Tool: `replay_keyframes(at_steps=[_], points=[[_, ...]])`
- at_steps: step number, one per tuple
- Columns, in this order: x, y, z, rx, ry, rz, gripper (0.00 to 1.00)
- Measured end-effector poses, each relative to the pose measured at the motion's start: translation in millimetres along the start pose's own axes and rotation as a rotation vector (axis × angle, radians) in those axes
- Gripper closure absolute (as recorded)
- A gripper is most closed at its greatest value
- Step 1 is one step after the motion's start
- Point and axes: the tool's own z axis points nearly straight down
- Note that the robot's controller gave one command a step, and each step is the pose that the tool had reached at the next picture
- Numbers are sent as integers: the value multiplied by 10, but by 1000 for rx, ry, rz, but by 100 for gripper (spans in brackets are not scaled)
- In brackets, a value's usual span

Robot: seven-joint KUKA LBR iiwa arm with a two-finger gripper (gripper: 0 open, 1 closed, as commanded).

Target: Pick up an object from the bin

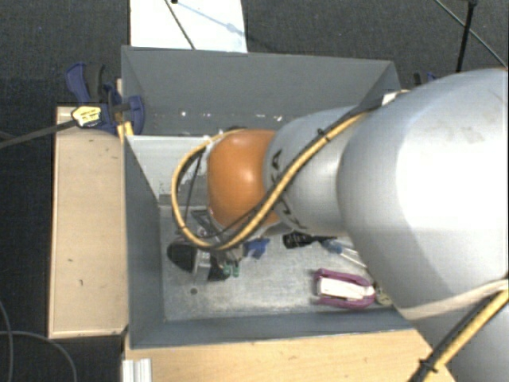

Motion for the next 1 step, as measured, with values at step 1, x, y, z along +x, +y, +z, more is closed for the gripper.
replay_keyframes(at_steps=[1], points=[[-186,1,-1392,3,-2,-45,100]])
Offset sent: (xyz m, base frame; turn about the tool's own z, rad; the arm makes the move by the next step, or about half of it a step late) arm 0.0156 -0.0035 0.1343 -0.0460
